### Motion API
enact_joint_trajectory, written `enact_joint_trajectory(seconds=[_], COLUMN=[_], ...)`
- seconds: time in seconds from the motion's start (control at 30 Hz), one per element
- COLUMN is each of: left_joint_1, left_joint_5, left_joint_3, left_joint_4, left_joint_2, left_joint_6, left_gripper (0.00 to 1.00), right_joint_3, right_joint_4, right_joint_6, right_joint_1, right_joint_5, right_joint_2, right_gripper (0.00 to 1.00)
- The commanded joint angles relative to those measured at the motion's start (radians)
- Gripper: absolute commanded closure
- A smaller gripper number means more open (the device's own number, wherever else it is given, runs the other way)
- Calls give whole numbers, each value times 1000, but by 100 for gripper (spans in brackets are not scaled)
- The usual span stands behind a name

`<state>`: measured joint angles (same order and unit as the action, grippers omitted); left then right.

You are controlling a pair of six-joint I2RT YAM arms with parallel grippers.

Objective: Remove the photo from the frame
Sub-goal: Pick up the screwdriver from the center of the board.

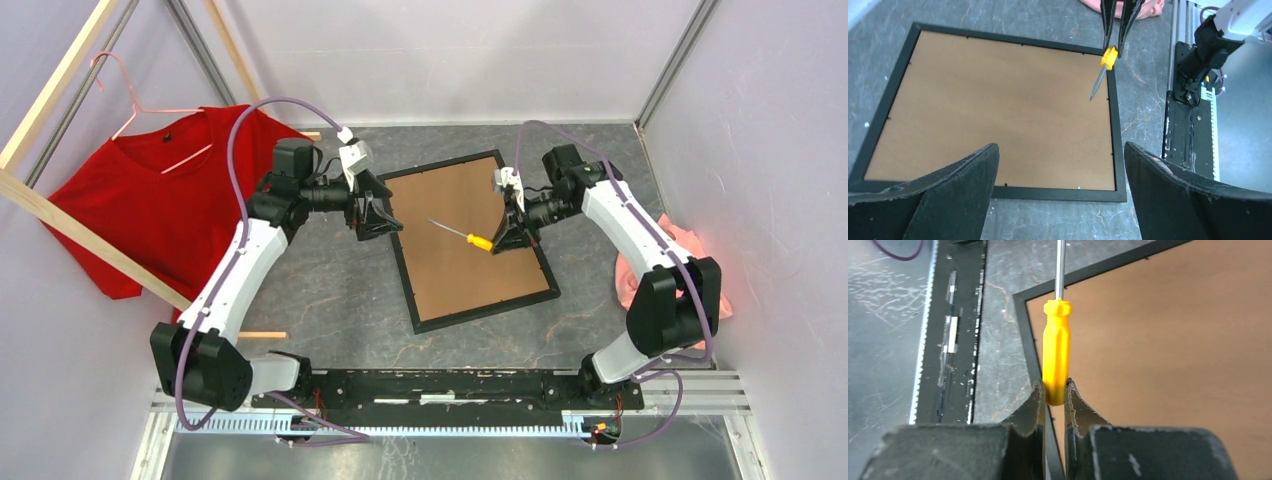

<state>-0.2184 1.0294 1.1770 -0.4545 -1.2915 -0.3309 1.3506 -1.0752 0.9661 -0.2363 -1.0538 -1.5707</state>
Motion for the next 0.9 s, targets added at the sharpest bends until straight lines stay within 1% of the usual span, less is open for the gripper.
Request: enact_joint_trajectory(seconds=[0.0,0.13,0.23,0.37,0.47,0.6,0.7,0.87], left_joint_1=[-6,-21,-63,-149,-201,-246,-267,-299], left_joint_5=[92,105,98,58,43,0,-21,-43], left_joint_3=[22,-31,-67,-50,-40,-38,-23,4], left_joint_4=[45,46,26,-74,-136,-139,-139,-139], left_joint_2=[50,78,90,70,47,28,0,-36], left_joint_6=[-157,-248,-311,-405,-447,-446,-412,-363], left_gripper=[0,0,0,0,0,0,1,14], right_joint_3=[-38,-46,-44,-39,-44,-56,-70,-87], right_joint_4=[-99,-115,-124,-135,-124,-100,-46,6], right_joint_6=[153,179,189,197,192,177,122,75], right_joint_1=[-2,-23,-43,-62,-69,-76,-77,-77], right_joint_5=[-141,-170,-175,-167,-158,-149,-133,-117], right_joint_2=[21,-25,-69,-99,-97,-82,-73,-60], right_gripper=[90,91,91,93,94,95,97,98])
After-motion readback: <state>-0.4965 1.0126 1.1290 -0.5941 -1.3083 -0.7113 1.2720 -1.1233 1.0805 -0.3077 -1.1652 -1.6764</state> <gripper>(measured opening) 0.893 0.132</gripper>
